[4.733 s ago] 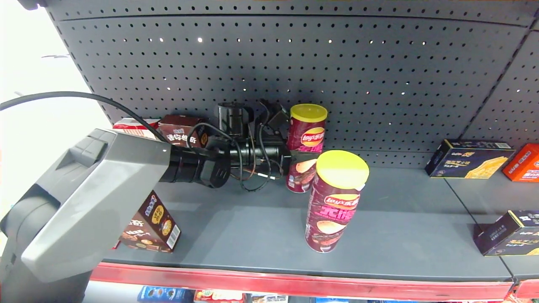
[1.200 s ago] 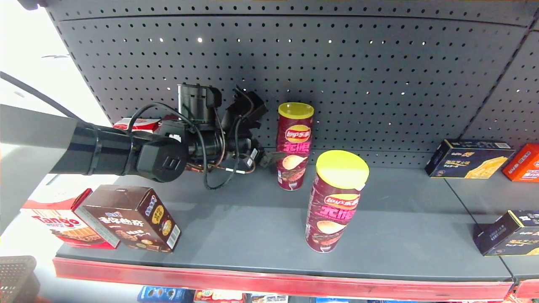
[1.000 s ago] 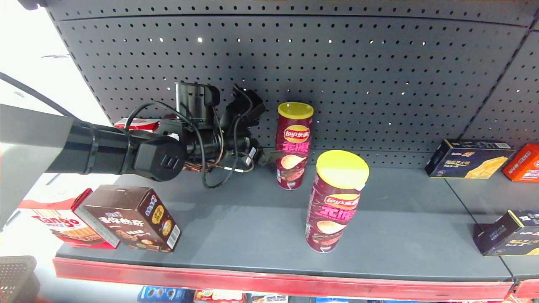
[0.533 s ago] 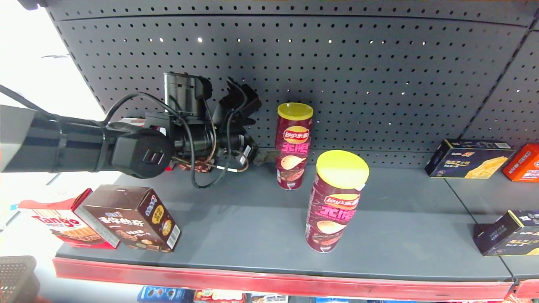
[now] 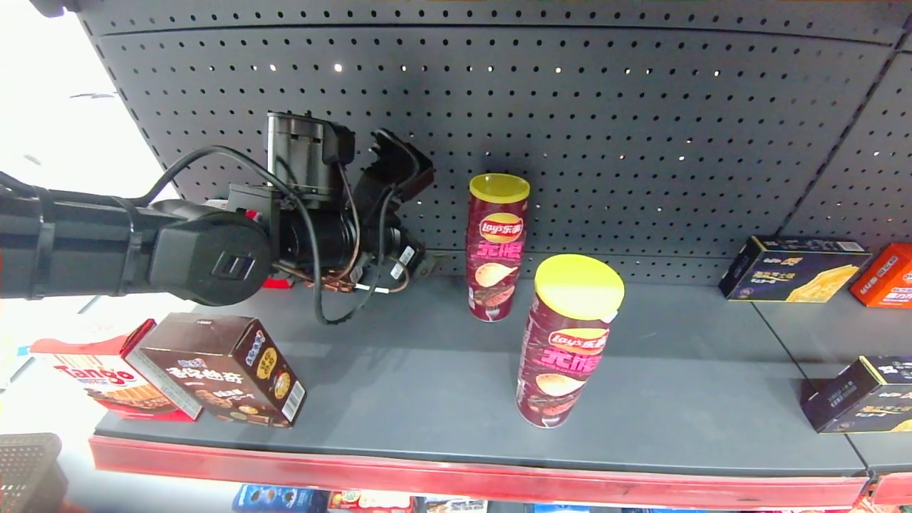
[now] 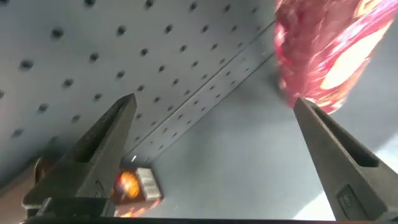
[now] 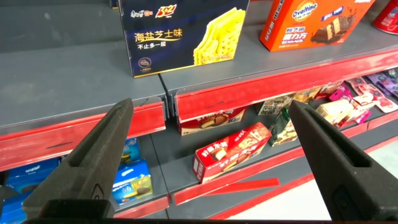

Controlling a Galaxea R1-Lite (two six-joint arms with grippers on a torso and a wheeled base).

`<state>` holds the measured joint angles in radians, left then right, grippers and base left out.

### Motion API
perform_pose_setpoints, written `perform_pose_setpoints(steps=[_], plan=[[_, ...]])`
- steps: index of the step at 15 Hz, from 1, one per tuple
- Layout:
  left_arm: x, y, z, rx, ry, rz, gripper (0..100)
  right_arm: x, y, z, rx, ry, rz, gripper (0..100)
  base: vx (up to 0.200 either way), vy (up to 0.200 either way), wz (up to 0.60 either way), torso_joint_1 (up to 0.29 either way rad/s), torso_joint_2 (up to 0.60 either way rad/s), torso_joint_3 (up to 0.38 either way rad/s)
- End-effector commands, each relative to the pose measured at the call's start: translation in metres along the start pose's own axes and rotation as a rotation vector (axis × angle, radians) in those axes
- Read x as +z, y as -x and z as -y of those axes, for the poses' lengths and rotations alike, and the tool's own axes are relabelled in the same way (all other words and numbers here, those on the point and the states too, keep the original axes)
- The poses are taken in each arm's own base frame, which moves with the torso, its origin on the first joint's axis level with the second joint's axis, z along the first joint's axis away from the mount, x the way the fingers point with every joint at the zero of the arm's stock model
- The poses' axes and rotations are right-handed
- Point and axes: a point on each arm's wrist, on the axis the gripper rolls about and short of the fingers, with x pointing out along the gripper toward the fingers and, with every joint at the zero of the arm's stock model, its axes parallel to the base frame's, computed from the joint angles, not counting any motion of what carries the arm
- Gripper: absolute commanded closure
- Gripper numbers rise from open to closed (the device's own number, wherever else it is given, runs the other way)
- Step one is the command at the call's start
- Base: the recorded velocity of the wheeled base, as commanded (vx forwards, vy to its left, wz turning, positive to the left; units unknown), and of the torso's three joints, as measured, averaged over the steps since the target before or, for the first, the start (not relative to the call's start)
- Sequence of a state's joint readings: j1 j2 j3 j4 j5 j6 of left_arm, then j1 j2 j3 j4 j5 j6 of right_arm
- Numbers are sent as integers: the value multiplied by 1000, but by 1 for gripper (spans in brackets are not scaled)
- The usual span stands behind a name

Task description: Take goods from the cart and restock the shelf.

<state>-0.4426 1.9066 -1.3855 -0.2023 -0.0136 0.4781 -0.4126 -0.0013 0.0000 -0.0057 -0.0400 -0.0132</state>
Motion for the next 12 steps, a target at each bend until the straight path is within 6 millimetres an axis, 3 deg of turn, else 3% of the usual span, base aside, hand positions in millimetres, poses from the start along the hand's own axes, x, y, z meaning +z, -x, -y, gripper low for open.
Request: perform_pose_setpoints(steps=[1, 7, 12], plan=[[3, 0, 7, 28, -1, -13, 0, 0, 0, 0, 0, 1, -1, 0, 0, 0, 0, 0, 0, 0], [-17, -35, 20, 58, 25, -65, 0, 0, 0, 0, 0, 1, -1, 0, 0, 0, 0, 0, 0, 0], [-25, -52, 25, 65, 63, -78, 0, 0, 0, 0, 0, 1, -1, 0, 0, 0, 0, 0, 0, 0]])
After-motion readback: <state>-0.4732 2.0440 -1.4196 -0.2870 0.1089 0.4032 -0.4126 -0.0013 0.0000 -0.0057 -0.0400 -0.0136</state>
